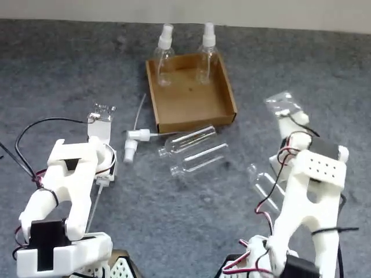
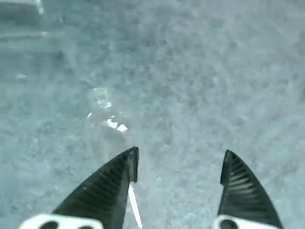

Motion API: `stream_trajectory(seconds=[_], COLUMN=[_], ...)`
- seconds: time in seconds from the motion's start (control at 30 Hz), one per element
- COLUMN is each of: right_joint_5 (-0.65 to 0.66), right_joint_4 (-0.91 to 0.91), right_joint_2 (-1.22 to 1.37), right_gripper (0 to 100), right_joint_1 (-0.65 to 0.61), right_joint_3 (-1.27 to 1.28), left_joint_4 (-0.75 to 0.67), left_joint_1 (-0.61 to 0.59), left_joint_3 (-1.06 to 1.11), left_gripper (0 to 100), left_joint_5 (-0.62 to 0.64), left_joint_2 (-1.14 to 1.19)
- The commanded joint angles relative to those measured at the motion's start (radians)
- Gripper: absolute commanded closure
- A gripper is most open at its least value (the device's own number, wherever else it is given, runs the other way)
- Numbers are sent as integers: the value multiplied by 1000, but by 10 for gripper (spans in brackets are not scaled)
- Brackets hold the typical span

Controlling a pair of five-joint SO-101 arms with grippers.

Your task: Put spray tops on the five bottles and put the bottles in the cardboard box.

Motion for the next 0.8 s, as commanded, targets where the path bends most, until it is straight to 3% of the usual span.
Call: stream_trajectory(seconds=[0.0, 0.27, 0.4, 0.6, 0.77], right_joint_5=[71, 103, 103, 109, 110], right_joint_4=[15, -1, -104, -206, -248], right_joint_2=[76, 229, 277, 369, 401], right_gripper=[762, 768, 837, 920, 933], right_joint_1=[-19, -65, -25, 96, 291], right_joint_3=[-56, 65, 94, 128, 113], left_joint_4=[-26, -26, -26, -26, -26], left_joint_1=[-8, -7, -7, -7, -7], left_joint_3=[4, 4, 5, 5, 5], left_gripper=[986, 986, 986, 986, 986], left_joint_5=[-6, -6, -6, -6, -6], left_joint_2=[-16, -16, -16, -16, -16])
